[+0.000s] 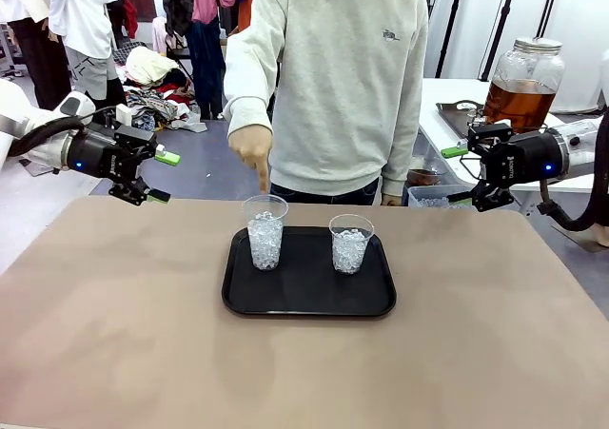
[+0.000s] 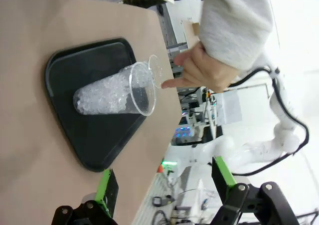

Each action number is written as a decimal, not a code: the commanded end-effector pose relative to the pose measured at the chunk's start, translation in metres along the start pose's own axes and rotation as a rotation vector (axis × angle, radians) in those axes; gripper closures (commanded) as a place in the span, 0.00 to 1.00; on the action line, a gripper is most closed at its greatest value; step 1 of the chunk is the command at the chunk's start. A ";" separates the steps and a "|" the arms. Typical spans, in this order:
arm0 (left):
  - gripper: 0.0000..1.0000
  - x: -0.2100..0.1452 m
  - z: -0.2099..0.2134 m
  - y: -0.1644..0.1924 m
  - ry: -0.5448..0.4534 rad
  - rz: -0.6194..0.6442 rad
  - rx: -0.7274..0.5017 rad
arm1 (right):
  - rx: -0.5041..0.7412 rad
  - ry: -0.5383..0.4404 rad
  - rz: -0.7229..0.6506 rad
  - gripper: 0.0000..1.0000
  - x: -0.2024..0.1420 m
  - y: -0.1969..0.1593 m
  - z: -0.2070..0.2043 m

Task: Pour the drink into the iced cup.
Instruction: Pick up the iced cup indicated by the human and present it to them.

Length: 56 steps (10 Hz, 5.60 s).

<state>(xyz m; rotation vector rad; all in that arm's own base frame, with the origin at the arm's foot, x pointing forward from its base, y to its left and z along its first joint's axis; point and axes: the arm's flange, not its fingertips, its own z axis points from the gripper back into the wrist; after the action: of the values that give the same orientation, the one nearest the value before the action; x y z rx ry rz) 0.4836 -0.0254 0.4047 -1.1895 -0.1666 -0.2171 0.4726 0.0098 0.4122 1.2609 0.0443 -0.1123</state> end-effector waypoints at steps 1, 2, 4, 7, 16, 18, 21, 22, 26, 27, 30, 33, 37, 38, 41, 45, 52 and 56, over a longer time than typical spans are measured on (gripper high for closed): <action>0.00 -0.010 -0.004 0.001 -0.013 -0.245 -0.022 | 0.002 -0.001 -0.001 0.00 0.000 0.001 0.000; 0.00 -0.013 -0.008 0.001 -0.032 -0.352 0.002 | 0.002 -0.001 -0.001 0.00 0.000 0.001 0.000; 0.00 -0.016 -0.014 0.004 -0.036 -0.511 0.046 | 0.002 -0.001 -0.001 0.00 0.000 0.001 0.000; 0.00 -0.010 -0.011 0.002 -0.002 -0.499 0.047 | 0.002 -0.001 -0.001 0.00 0.000 0.001 0.000; 0.00 -0.004 -0.035 0.026 -0.060 -1.023 -0.010 | 0.002 -0.001 -0.001 0.00 0.000 0.001 0.000; 0.00 -0.002 -0.049 0.037 -0.090 -1.129 -0.001 | 0.002 -0.001 -0.001 0.00 0.000 0.001 0.000; 0.00 0.003 -0.072 0.056 -0.204 -1.215 0.072 | 0.002 -0.001 -0.001 0.00 0.000 0.001 0.000; 0.00 0.005 -0.079 0.061 -0.221 -1.225 0.090 | 0.002 -0.001 -0.001 0.00 0.000 0.001 0.000; 0.00 0.003 -0.076 0.061 -0.192 -1.201 0.078 | 0.002 -0.001 -0.001 0.00 0.000 0.001 0.000; 0.00 0.003 -0.076 0.061 -0.192 -1.201 0.078 | 0.002 -0.001 -0.001 0.00 0.000 0.001 0.000; 0.00 0.004 -0.078 0.064 -0.189 -1.202 0.083 | 0.002 -0.001 -0.001 0.00 0.000 0.001 0.000; 0.00 0.005 -0.094 0.085 -0.128 -1.332 0.050 | 0.002 -0.001 -0.001 0.00 0.000 0.001 0.000; 0.00 0.002 -0.107 0.107 -0.198 -1.377 0.004 | 0.002 -0.001 -0.001 0.00 0.000 0.001 0.000; 0.00 0.001 -0.110 0.111 -0.211 -1.380 -0.013 | 0.002 -0.001 -0.001 0.00 0.000 0.001 0.000; 0.00 -0.002 -0.121 0.117 -0.207 -1.363 -0.057 | 0.002 -0.001 -0.001 0.00 0.000 0.001 0.000; 0.00 -0.001 -0.133 0.124 -0.217 -1.350 -0.054 | 0.002 -0.001 -0.001 0.00 0.000 0.001 0.000; 0.00 0.010 -0.159 0.120 -0.188 -1.350 -0.075 | 0.002 -0.001 -0.001 0.00 0.000 0.001 0.000; 0.00 0.010 -0.166 0.119 -0.184 -1.340 -0.080 | 0.002 -0.001 -0.001 0.00 0.000 0.001 0.000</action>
<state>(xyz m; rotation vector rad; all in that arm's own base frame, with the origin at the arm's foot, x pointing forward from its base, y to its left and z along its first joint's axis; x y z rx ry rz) 0.5226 -0.1347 0.2398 -1.0133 -1.1044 -1.3054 0.4725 0.0096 0.4119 1.2608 0.0446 -0.1130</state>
